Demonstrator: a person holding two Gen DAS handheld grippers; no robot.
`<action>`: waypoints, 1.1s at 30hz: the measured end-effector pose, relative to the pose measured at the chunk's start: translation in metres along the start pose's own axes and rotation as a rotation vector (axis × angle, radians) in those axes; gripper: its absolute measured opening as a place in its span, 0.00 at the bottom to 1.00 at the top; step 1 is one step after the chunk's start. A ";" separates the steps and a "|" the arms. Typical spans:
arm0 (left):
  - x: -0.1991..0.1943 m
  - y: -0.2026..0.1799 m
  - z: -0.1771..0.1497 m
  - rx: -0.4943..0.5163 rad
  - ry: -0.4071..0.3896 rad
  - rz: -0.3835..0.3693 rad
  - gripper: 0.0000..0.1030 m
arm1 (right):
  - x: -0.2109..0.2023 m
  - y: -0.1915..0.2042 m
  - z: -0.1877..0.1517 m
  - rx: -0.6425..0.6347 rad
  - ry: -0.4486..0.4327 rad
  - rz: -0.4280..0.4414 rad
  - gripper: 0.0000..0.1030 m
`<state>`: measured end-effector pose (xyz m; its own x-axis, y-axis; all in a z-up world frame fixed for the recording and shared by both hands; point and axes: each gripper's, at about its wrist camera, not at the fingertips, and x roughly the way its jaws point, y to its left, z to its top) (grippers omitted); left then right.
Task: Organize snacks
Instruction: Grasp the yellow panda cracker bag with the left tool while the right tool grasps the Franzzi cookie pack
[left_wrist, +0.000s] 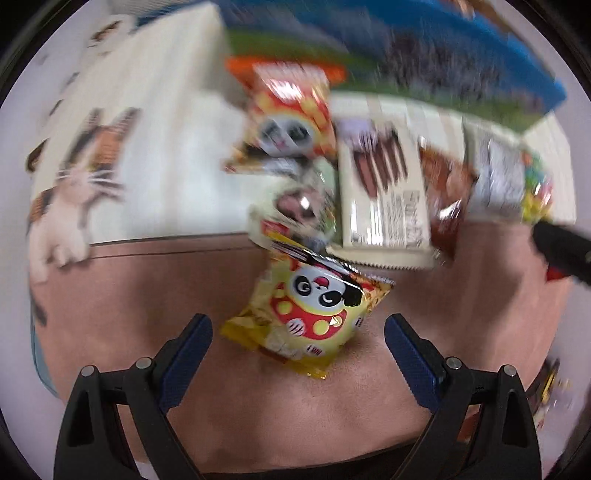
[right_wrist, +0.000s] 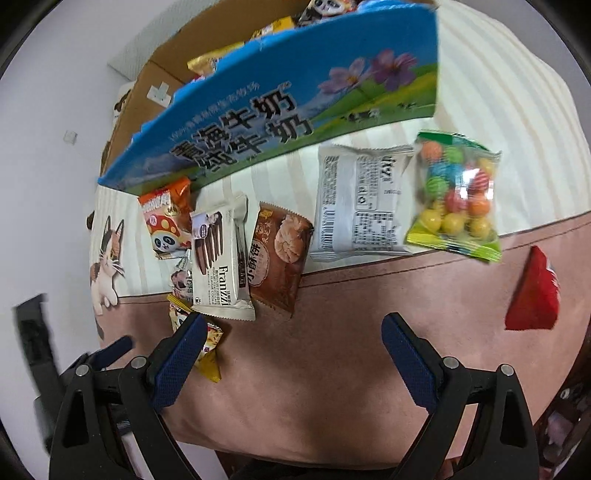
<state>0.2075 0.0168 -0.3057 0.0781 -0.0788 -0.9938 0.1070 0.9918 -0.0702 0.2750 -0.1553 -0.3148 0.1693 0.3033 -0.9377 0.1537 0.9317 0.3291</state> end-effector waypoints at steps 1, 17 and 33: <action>0.008 -0.002 0.001 0.012 0.017 -0.006 0.93 | 0.003 0.001 0.002 -0.005 0.006 -0.005 0.92; 0.015 0.082 -0.028 -0.360 -0.010 -0.011 0.68 | 0.099 0.102 0.043 -0.139 0.113 -0.045 0.84; 0.036 0.067 -0.016 -0.316 0.025 -0.005 0.70 | 0.092 0.074 -0.003 -0.243 0.163 -0.159 0.58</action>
<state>0.2016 0.0817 -0.3480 0.0534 -0.0849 -0.9950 -0.2064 0.9739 -0.0942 0.2993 -0.0581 -0.3772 0.0005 0.1601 -0.9871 -0.0742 0.9844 0.1596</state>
